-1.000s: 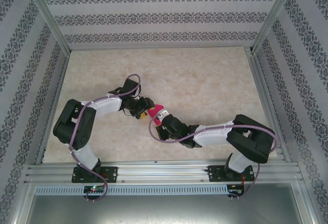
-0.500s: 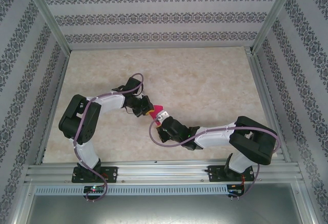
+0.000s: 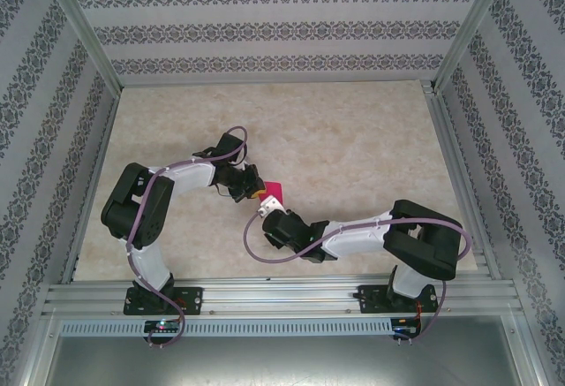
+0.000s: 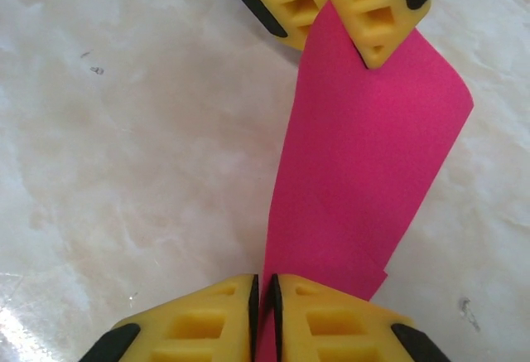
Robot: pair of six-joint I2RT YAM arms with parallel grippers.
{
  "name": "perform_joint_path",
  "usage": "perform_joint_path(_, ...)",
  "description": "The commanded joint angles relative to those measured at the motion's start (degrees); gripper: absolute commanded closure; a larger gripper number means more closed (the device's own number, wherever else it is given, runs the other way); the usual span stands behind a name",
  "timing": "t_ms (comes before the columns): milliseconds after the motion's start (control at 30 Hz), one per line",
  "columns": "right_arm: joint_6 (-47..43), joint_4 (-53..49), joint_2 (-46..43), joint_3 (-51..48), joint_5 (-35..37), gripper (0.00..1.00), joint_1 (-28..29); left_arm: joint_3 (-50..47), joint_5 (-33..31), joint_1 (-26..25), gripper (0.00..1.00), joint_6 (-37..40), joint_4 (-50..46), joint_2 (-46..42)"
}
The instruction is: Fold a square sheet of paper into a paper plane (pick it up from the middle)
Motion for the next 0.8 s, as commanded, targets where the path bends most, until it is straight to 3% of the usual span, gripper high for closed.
perform_joint_path(0,-0.39,-1.97,0.51,0.98,3.93,0.87,0.35,1.15,0.73,-0.04,0.95,0.38,-2.37,-1.08)
perform_joint_path(267,0.65,-2.74,0.53,0.6,4.42,0.87,0.36,1.23,0.47,-0.04,0.95,0.14,-2.37,-1.25)
perform_joint_path(467,1.49,-0.61,0.06,-0.42,4.04,0.97,0.4,1.22,0.61,-0.04,0.94,0.44,-2.73,-1.31)
perform_joint_path(567,1.95,0.48,-0.08,-0.73,1.83,1.0,0.01,0.79,0.09,-0.04,0.86,0.4,-2.54,-2.56)
perform_joint_path(767,6.26,7.1,-1.04,-4.3,-9.26,1.0,-3.74,-0.91,-9.19,0.09,0.56,1.57,-7.14,-9.85)
